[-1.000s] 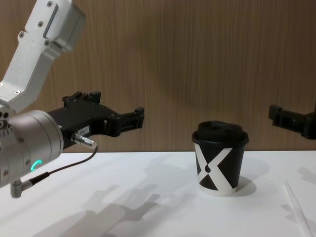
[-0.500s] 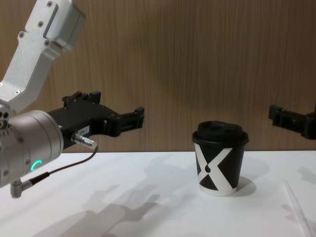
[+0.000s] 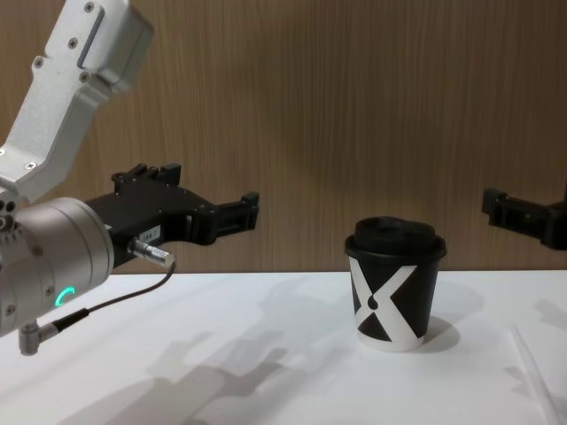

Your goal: Pick up the straw with one hand, pass it to the other hand, and insert it into the cup.

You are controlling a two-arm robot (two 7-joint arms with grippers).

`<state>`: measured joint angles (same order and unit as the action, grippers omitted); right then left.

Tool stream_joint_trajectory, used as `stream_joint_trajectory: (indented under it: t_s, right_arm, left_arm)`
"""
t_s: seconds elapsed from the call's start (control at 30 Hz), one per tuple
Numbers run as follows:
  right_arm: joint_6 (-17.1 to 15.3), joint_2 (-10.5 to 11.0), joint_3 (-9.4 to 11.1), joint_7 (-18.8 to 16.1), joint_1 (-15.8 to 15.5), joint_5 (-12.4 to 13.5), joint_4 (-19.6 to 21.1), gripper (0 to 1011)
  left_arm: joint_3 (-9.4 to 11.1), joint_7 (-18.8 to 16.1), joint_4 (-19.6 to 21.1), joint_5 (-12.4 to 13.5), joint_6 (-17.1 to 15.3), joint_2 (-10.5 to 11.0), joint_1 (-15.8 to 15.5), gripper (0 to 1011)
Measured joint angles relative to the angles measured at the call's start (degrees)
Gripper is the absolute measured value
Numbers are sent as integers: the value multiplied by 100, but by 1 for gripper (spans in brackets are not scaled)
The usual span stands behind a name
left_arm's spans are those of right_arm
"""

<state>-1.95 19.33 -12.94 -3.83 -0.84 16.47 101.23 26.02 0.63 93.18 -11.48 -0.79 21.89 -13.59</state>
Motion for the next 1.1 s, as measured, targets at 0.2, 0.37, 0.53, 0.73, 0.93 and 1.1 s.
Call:
stream_joint_trajectory:
  t_s: [0.2, 0.37, 0.53, 0.73, 0.93, 1.1]
  right_arm:
    - [-2, -1, 1, 0, -5, 0, 3, 1001]
    - [-70, 19, 15, -16, -47, 6, 58, 1001]
    - [-273, 103, 64, -79, -178, 59, 216, 1001]
    - [-527, 248, 157, -187, -403, 151, 445, 1001]
    - [-670, 380, 224, -323, -573, 219, 598, 1001]
    - [-699, 525, 243, -519, -688, 238, 664, 1001]
  left_arm:
    - [0, 0, 0, 0, 0, 0, 0, 1003]
    - [0, 0, 0, 0, 0, 0, 0, 1003]
    - [0, 0, 0, 0, 0, 0, 0, 1003]
    - [0, 0, 0, 0, 0, 0, 0, 1003]
    - [0, 0, 0, 0, 0, 0, 0, 1003]
    - [0, 0, 0, 0, 0, 0, 0, 1002]
